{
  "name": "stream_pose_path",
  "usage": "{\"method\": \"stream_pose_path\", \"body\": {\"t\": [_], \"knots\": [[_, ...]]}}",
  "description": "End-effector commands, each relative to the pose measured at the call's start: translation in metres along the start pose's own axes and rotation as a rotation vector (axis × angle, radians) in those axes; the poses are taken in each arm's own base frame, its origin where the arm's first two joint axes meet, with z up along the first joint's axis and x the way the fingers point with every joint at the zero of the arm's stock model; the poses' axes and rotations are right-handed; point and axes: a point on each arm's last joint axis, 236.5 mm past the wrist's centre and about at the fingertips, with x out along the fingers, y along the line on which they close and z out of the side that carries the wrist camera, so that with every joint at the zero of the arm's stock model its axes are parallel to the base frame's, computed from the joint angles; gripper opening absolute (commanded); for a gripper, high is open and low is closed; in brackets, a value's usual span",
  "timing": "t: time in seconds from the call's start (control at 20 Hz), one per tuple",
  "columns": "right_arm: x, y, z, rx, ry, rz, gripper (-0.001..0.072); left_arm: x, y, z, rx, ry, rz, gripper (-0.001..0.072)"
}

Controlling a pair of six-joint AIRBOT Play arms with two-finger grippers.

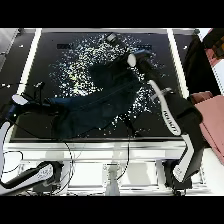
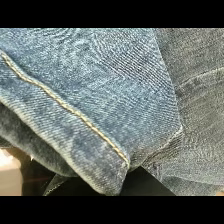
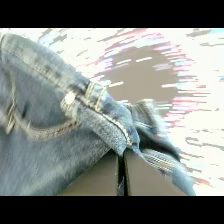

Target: Fold the clothes and pants, and hang the long-sleeved shirts on hangers.

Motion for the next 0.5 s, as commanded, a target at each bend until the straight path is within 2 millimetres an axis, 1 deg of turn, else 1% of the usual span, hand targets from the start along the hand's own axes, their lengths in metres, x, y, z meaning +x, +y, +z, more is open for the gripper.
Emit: {"method": "stream_pose_path", "body": {"t": [0.0, 0.1, 0.2, 0.25, 0.35, 0.45], "knots": [[-0.050, -0.067, -0.001, 0.136, 0.005, -0.095, 0.0034, -0.006, 0.002, 0.016, 0.008, -0.049, 0.015, 0.0016], [-0.082, -0.103, -0.006, 0.191, 0.006, -0.143, 0.0033, -0.019, 0.002, 0.044, 0.018, -0.137, 0.033, 0.0016], [-0.120, -0.142, -0.011, 0.265, -0.012, -0.208, 0.0033, -0.042, 0.006, 0.081, 0.018, -0.265, 0.073, 0.0016], [-0.140, -0.162, -0.016, 0.304, -0.014, -0.246, 0.0034, -0.058, 0.009, 0.102, 0.021, -0.343, 0.099, 0.0015], [-0.183, -0.196, -0.035, 0.372, 0.004, -0.309, 0.0034, -0.094, 0.016, 0.135, 0.029, -0.491, 0.156, 0.0015], [-0.225, -0.225, -0.062, 0.434, 0.050, -0.366, 0.0034, -0.135, 0.029, 0.158, 0.021, -0.640, 0.223, 0.0016]]}}
